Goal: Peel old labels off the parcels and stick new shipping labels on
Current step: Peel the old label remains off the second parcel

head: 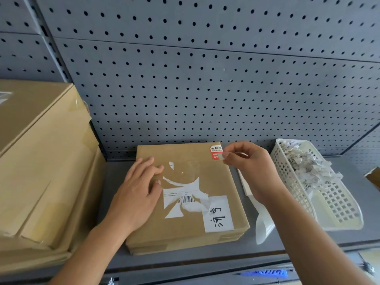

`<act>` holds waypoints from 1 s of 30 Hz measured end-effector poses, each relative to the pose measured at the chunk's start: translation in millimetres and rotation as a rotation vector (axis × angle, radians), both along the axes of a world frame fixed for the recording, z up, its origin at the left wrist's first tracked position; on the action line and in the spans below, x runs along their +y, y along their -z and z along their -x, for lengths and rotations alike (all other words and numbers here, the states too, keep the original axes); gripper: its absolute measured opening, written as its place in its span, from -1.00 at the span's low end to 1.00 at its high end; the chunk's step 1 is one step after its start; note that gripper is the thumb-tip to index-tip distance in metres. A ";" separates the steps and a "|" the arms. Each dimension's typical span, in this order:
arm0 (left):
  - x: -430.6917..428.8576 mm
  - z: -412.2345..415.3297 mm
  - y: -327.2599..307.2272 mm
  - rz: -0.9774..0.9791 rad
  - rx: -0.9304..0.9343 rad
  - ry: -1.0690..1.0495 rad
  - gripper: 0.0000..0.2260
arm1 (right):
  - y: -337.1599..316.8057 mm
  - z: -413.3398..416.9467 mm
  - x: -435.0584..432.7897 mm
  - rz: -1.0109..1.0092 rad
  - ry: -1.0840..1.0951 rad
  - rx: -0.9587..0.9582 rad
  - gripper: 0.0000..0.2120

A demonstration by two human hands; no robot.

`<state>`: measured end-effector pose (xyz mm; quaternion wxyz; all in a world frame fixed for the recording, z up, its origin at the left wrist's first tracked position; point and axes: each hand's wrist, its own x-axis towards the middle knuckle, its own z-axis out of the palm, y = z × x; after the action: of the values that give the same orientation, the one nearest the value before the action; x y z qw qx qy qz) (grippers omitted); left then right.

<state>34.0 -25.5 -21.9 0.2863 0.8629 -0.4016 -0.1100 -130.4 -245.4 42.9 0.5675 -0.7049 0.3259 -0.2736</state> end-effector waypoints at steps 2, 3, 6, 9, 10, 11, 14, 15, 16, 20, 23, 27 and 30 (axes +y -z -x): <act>0.3 -0.4 0.4 -0.002 0.002 0.002 -0.64 | -0.7 7.4 -2.5 0.004 0.004 0.012 -0.94; 0.5 -0.6 0.4 -0.005 0.002 0.002 -0.64 | -1.2 11.4 -3.8 0.011 0.005 0.018 -0.95; 0.2 -1.5 0.6 -0.014 -0.004 0.003 -0.64 | -2.5 24.1 -11.1 0.033 0.038 0.034 -0.95; 0.9 -2.4 1.1 -0.015 -0.016 0.008 -0.65 | -1.4 39.8 -22.8 0.059 0.098 0.049 -0.90; 1.0 -2.5 1.4 -0.011 -0.017 0.007 -0.65 | 0.0 45.6 -28.2 0.079 0.129 0.061 -0.89; 0.8 -2.8 2.2 -0.008 -0.019 0.006 -0.66 | 1.6 52.1 -34.5 0.111 0.166 0.083 -0.88; 0.4 -2.9 3.4 -0.003 -0.023 0.007 -0.67 | 5.9 72.4 -56.3 0.276 0.294 0.185 -0.88; 0.1 -2.9 3.2 -0.002 -0.023 0.006 -0.67 | 5.7 79.4 -62.5 0.327 0.340 0.215 -0.87; -0.3 -2.9 3.1 -0.002 -0.022 0.005 -0.68 | 5.0 86.5 -68.4 0.372 0.385 0.240 -0.87; -0.4 -3.0 2.5 0.000 -0.035 0.002 -0.70 | 3.8 115.3 -91.7 0.508 0.540 0.335 -0.92; -1.1 -1.7 1.2 0.025 -0.025 0.006 -0.74 | 9.1 134.2 -110.5 0.569 0.625 0.383 -0.94; -1.9 -0.2 -0.8 0.032 -0.019 0.003 -0.74 | 21.1 148.7 -126.1 0.613 0.675 0.485 -0.93; -2.0 0.1 -0.1 0.032 -0.020 0.000 -0.73 | 30.3 153.1 -129.6 0.579 0.657 0.530 -0.91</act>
<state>33.8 -27.5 -21.8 0.2958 0.8594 -0.4062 -0.0948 -283.5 -375.1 12.6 0.1309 -0.7387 0.5739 -0.3283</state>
